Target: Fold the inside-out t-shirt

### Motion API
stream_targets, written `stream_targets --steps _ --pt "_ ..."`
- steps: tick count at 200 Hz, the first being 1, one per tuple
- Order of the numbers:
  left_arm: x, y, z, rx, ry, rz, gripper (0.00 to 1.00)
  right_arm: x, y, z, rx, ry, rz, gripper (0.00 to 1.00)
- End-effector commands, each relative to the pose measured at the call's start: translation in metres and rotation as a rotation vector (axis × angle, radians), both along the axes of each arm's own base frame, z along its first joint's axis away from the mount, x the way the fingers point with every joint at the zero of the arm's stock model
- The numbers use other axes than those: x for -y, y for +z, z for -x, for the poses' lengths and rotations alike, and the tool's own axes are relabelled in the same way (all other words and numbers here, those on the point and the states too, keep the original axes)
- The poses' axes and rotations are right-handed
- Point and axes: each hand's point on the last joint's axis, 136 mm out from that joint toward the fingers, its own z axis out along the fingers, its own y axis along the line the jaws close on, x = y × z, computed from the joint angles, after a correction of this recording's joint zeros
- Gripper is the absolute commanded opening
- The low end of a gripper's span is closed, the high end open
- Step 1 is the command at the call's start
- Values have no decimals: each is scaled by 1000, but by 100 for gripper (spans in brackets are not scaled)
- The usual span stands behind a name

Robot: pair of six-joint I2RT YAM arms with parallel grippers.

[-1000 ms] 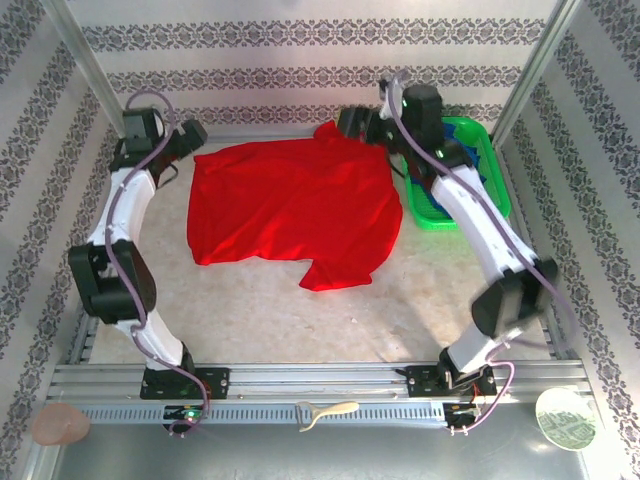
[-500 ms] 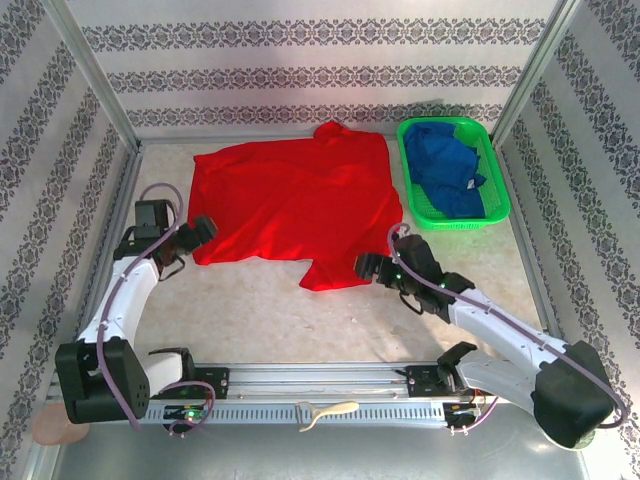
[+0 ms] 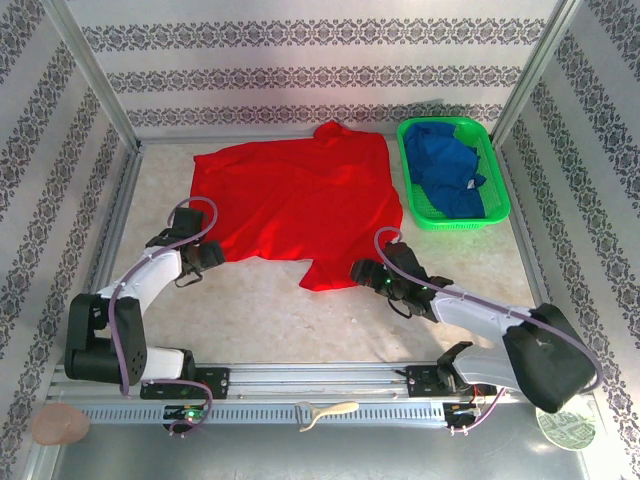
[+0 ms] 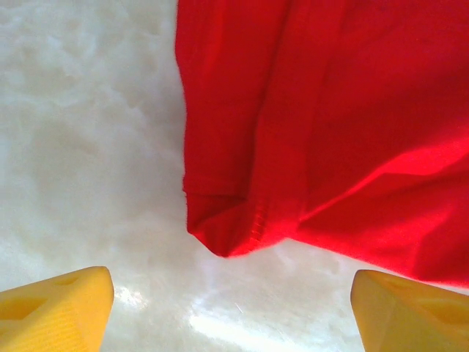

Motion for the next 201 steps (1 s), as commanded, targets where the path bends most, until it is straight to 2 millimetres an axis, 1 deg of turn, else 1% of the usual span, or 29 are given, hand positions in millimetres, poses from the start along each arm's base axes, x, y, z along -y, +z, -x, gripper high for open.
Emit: stream_targets --steps 1,3,4,5,9,10,11,12,19,26,32,36,41,50,57,60,62,68,78,85,89,101,116,123,130,151,179,191,201 --pt "-10 1 -17 40 15 -63 84 -7 4 -12 34 -13 -23 64" --pt "-10 0 -18 38 15 -64 83 -8 4 -12 34 -10 -24 60" --pt "-10 0 -19 37 14 -65 83 -8 4 -13 36 -8 -25 56" --pt "-10 0 -19 38 13 -66 83 -8 4 -13 36 -8 -25 56" --pt "-10 -1 -22 37 13 -67 82 -9 5 -14 40 -2 -27 49" --pt "-10 -1 -23 37 13 -68 82 -9 6 -15 41 -1 -28 47" --pt "-10 -1 -23 36 13 -69 81 -9 7 -16 43 0 -30 42" --pt "-10 -1 -24 37 12 -69 80 -9 7 -16 43 0 -30 42" --pt "-10 -2 -29 31 7 -69 74 -7 9 -17 47 3 -36 26" --pt "-10 -2 -34 29 -2 -72 65 -5 14 -19 58 2 -48 11" --pt "-9 -3 -39 28 -8 -69 56 -2 20 -20 67 -2 -63 0" --pt "-9 -2 -41 28 -10 -69 49 1 26 -21 80 -4 -76 0" --pt "-8 -1 -45 28 -15 -71 36 4 34 -22 96 -11 -90 0" --pt "-7 1 -51 28 -22 -68 18 13 50 -22 125 -27 -109 0" --pt "-6 4 -54 26 -29 -67 6 21 64 -22 154 -43 -122 0" --pt "-6 6 -56 29 -33 -66 1 24 71 -22 168 -51 -127 0" --pt "-6 7 -57 29 -34 -66 0 29 78 -22 184 -62 -128 0" --pt "-5 11 -59 35 -37 -64 0 35 87 -20 197 -73 -129 0" --pt "-5 17 -61 50 -41 -57 0 49 110 -17 239 -97 -132 0" --pt "-6 22 -61 65 -33 -50 0 56 121 -14 260 -108 -130 0" --pt "-6 24 -61 71 -30 -42 0 61 126 -13 271 -116 -128 0" --pt "-10 30 -59 93 -3 -13 0 70 133 -7 274 -128 -124 0" --pt "-16 37 -56 108 22 3 0 74 132 -4 262 -129 -135 0" --pt "-18 40 -54 110 23 -1 15 75 129 -4 254 -129 -139 0" --pt "-17 42 -52 113 18 5 25 75 126 -4 245 -130 -144 0" --pt "-5 47 -42 122 10 77 43 71 118 -5 229 -129 -164 0" --pt "16 52 -22 183 32 197 54 69 114 -7 218 -124 -171 0" --pt "26 55 -15 208 23 219 57 69 113 -8 215 -126 -172 0" --pt "34 55 -9 206 11 227 58 69 114 -8 218 -129 -172 0"
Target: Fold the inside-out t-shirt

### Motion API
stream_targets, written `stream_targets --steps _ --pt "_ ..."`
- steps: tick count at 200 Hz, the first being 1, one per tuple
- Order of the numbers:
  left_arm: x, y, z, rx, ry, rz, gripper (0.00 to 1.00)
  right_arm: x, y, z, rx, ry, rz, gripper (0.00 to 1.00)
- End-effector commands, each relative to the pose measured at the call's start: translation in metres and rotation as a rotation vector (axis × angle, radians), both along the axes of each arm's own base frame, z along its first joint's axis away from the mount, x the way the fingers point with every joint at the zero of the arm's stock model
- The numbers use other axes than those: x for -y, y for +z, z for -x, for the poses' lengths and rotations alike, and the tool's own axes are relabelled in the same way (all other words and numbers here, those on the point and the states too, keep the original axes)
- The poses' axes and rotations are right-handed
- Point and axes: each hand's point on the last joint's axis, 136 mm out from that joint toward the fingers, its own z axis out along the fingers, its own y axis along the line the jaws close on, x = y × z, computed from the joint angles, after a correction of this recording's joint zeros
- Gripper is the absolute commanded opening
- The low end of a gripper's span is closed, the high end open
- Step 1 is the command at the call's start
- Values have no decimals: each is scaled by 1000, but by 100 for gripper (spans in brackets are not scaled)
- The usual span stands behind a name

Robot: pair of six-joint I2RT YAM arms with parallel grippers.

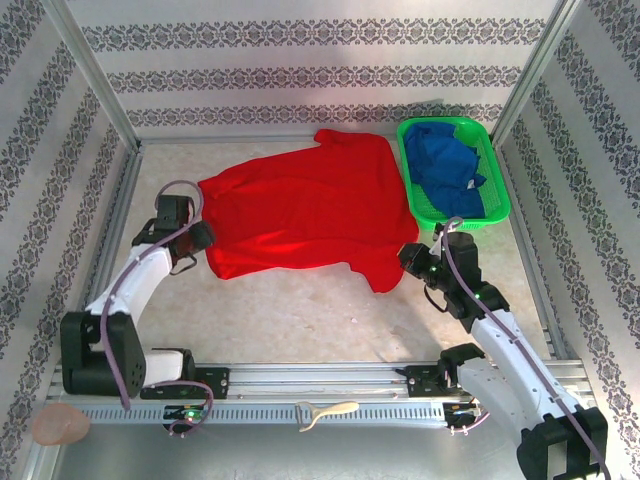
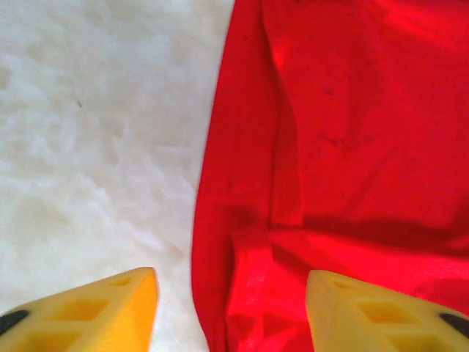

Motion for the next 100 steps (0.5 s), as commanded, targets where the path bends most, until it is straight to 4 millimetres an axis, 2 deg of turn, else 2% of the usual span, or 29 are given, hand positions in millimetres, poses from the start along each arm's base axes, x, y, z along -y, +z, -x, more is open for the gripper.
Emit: stream_targets --steps 1,13,38,59,100 --pt "24 -3 17 -7 -14 87 58 -2 2 0 8 13 -13 0" --pt "30 -9 24 -30 -25 73 59 -2 2 0 8 9 -10 0" --pt "27 -23 30 -97 -42 -15 59 0 4 -1 16 -5 -16 0" --pt "23 -35 26 -198 -82 -112 57 0 6 -3 25 -12 -23 0" --pt "32 -50 13 -342 -199 -298 46 0 12 -6 42 -16 -31 0"
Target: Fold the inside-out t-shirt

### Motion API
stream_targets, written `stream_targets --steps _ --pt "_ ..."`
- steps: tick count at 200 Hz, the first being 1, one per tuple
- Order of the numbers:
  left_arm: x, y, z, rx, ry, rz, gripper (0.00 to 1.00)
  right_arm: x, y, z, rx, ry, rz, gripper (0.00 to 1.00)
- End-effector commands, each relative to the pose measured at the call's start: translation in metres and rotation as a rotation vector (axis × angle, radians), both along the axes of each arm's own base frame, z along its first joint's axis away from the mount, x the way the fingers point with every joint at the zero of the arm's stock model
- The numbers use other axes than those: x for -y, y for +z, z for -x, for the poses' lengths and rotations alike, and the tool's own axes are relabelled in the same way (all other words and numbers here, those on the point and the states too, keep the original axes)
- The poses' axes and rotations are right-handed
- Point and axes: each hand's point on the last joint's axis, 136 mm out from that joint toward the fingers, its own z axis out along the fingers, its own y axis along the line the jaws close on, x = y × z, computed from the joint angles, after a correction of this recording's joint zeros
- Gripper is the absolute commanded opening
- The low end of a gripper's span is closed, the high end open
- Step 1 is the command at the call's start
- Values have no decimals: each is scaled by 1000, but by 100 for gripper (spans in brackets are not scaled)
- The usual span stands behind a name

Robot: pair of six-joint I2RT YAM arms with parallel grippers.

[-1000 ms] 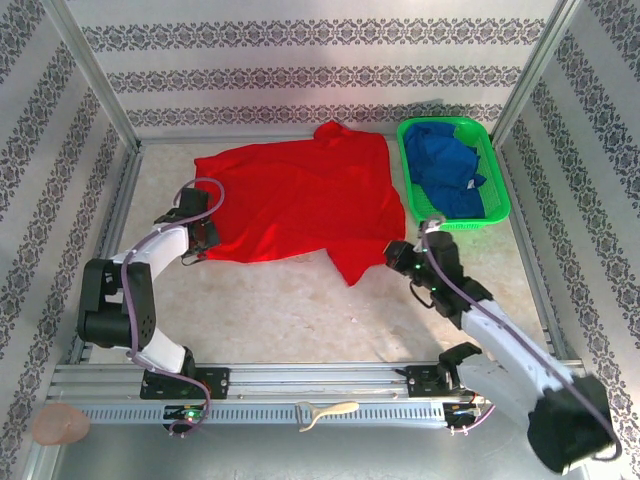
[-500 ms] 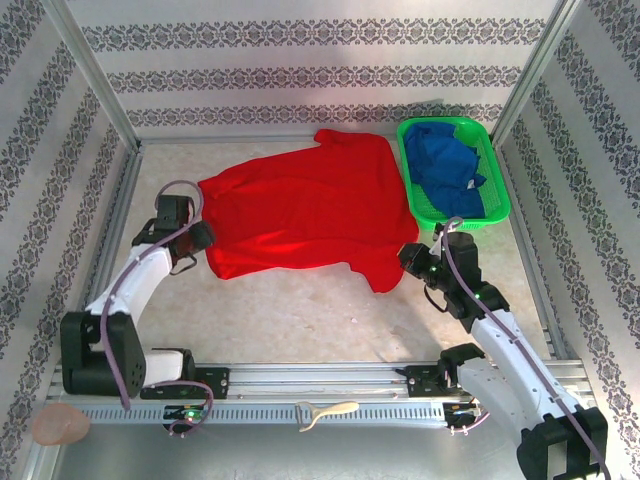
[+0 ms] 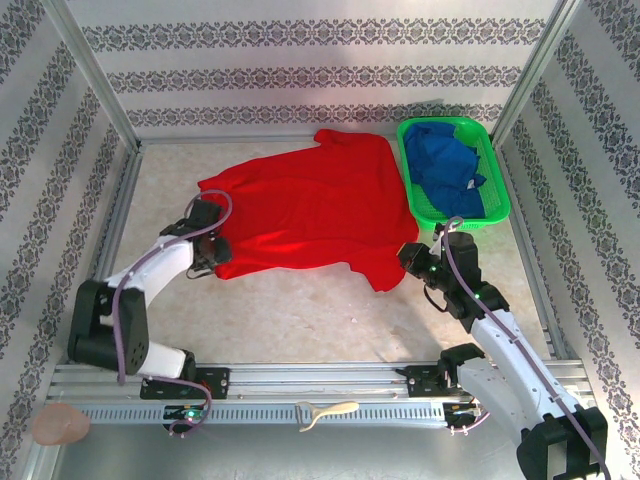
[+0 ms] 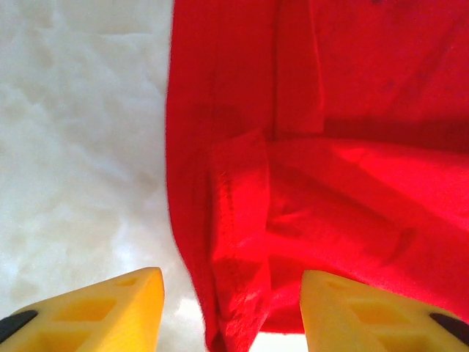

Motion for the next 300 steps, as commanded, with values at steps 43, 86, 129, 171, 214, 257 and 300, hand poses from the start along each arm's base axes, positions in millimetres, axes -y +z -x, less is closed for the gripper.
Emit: stream_targets --steps 43,86,129,171,214,257,300 --pt "-2 -12 2 -134 -122 -244 43 1 13 -4 51 -13 -20 0" --pt "-4 -24 4 -176 -129 -268 42 1 20 -7 68 -15 -20 0" --pt "-2 -37 0 -201 -140 -273 35 -1 28 -10 82 -13 -34 0" --pt "-2 -8 -13 -136 -154 -291 0 2 41 -15 105 -21 -34 0" --pt "-21 74 -31 92 -85 -157 0 25 59 -21 131 -97 -30 0" --pt "-51 94 -30 236 104 138 14 53 60 -18 126 -203 -42 0" --pt "-40 60 -21 194 155 277 35 43 51 -13 109 -154 -76 0"
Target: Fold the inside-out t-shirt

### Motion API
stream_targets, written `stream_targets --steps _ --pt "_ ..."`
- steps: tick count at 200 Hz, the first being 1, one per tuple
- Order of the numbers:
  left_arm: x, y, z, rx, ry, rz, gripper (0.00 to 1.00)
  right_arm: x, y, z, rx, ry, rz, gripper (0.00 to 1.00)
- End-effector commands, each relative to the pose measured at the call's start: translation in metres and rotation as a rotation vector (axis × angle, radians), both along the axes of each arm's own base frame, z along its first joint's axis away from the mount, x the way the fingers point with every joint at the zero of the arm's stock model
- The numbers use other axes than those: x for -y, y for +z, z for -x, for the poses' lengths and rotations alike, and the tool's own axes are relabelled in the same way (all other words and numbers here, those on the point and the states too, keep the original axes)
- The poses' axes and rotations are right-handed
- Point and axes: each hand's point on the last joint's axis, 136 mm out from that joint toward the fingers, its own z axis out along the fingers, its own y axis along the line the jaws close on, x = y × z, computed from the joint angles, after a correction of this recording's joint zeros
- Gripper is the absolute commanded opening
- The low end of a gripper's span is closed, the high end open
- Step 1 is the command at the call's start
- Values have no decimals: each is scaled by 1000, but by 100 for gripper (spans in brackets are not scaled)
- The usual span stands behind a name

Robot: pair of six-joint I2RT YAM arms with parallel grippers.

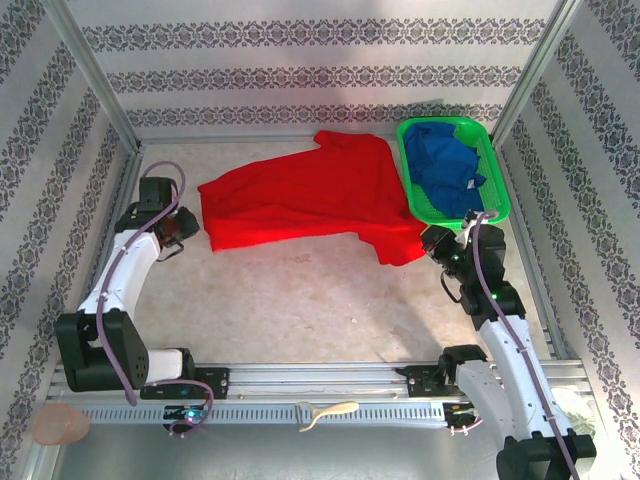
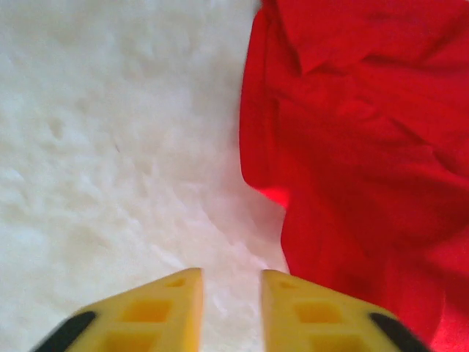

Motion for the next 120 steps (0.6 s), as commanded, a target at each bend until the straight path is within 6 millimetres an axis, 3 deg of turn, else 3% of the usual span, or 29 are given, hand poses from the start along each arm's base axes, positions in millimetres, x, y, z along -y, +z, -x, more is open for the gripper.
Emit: stream_targets --steps 1,43,60,87,120 --pt "18 -18 4 -14 -4 131 35 -4 -3 4 -4 24 -27 0" --pt "44 -28 22 -10 -32 200 46 -10 -8 7 -12 56 -41 0" --pt "68 -35 32 -27 -69 205 55 -11 -11 7 -16 60 -46 0" --pt "109 -55 49 -68 -119 170 59 -11 -12 7 -17 59 -50 0" --pt "105 -66 55 -116 -128 -47 61 -11 -10 8 -12 57 -50 0"
